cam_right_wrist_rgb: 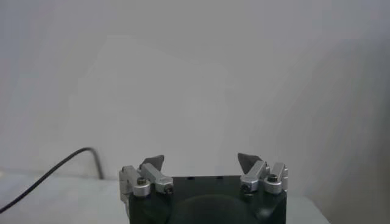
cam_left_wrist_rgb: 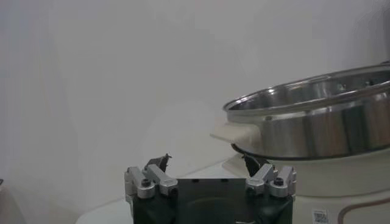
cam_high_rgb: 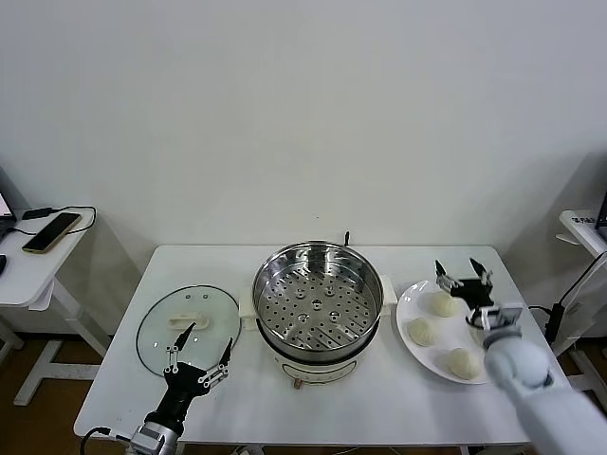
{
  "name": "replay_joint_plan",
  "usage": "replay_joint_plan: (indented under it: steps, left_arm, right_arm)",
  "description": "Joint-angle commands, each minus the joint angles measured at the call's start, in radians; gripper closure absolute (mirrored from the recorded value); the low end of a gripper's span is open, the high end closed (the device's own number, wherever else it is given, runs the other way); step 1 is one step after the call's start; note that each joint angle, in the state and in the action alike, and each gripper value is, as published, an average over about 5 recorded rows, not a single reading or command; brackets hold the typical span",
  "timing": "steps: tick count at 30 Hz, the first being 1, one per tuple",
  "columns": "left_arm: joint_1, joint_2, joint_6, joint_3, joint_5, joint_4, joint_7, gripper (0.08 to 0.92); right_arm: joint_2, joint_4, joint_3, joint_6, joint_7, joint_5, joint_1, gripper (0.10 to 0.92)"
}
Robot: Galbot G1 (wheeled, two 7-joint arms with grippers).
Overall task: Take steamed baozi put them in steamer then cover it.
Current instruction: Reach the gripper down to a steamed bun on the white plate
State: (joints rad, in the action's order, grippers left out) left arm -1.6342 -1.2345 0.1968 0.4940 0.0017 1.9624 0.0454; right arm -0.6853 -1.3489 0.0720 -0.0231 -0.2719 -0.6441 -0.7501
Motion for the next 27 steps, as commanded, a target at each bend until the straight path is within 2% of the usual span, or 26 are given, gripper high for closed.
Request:
replay_joint_plan:
  steps: [1,6,13,18,27]
  left_arm:
    - [0.0,-0.001,0.001,-0.001,0.001,0.002,-0.001,0.177]
    - [0.002,-0.007,0.0,0.0,0.004,0.002,-0.001,0.177]
    - [-0.001,-0.014,-0.001,0.003,0.005,0.004,-0.001,0.177]
    - [-0.004,-0.018,0.0,0.005,0.007,0.004,-0.002,0.177]
    - [-0.008,-0.021,0.004,0.005,0.008,0.002,-0.003,0.177]
  right_arm:
    - [0.194,0.236,-0.32,-0.023,-0.537,0.037,0.363,0.203]
    - [0.164,0.374,-0.54,0.035,-0.869,0.321,0.616,0.203]
    - [0.056,0.484,-0.706,0.076,-1.039,0.62,0.794,0.203]
    - [-0.029,0.56,-0.755,0.108,-1.059,0.762,0.834,0.203]
    - [-0.157,0.67,-0.767,0.129,-0.969,0.824,0.821,0.203]
